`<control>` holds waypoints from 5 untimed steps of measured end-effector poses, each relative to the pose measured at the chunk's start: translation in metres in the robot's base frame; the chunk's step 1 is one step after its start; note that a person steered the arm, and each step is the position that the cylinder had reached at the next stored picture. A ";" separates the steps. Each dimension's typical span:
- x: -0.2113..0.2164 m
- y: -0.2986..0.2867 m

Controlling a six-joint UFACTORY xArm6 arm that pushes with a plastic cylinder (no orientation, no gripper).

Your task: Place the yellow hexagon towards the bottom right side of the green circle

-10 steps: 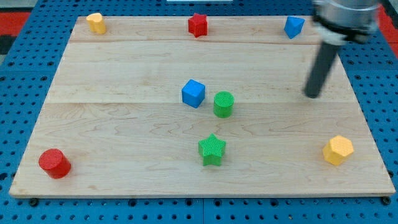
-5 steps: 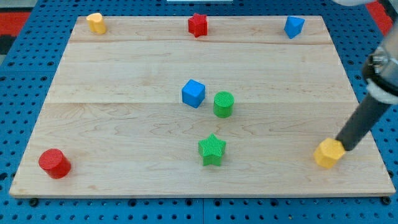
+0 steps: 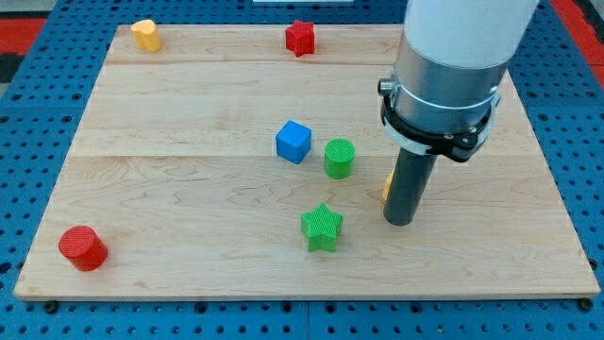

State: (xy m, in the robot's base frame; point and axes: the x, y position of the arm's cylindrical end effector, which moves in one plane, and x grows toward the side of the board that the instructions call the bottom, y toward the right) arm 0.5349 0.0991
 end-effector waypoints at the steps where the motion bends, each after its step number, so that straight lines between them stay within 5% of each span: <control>1: 0.022 0.023; 3: -0.002 0.124; 5: -0.011 -0.006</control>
